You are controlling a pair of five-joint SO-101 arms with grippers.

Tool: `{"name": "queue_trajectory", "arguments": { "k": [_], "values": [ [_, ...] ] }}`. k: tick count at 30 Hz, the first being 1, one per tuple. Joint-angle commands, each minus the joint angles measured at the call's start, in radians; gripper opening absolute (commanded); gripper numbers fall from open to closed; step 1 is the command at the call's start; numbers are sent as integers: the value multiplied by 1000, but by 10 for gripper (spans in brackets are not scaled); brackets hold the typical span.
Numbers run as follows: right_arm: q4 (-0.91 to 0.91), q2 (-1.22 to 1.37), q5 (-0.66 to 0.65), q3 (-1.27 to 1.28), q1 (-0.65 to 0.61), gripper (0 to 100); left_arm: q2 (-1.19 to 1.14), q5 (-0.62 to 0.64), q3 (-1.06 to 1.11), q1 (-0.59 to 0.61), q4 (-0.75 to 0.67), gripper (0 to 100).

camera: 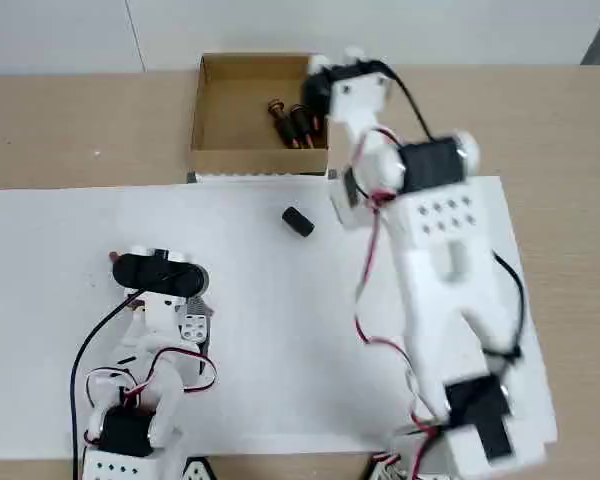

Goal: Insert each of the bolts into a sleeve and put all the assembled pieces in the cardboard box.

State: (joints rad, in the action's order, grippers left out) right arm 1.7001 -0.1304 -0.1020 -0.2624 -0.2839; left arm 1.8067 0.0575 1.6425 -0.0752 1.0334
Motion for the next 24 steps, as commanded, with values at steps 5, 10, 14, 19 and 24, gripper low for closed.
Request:
{"name": "queue_trajectory", "arguments": {
  "k": [5,10,14,19,24],
  "values": [
    [-7,-349,11,393,199,4,6,41,-168,40,5,6],
    [-38,-510,9,605,326,4,5,48,-358,63,181,6],
    [-97,-624,9,747,381,4,5,48,-484,66,305,6],
    [-131,-743,9,872,415,4,-72,69,-602,98,384,6],
    [-163,-826,9,951,483,4,-365,183,-823,140,400,6]
  ]
}}
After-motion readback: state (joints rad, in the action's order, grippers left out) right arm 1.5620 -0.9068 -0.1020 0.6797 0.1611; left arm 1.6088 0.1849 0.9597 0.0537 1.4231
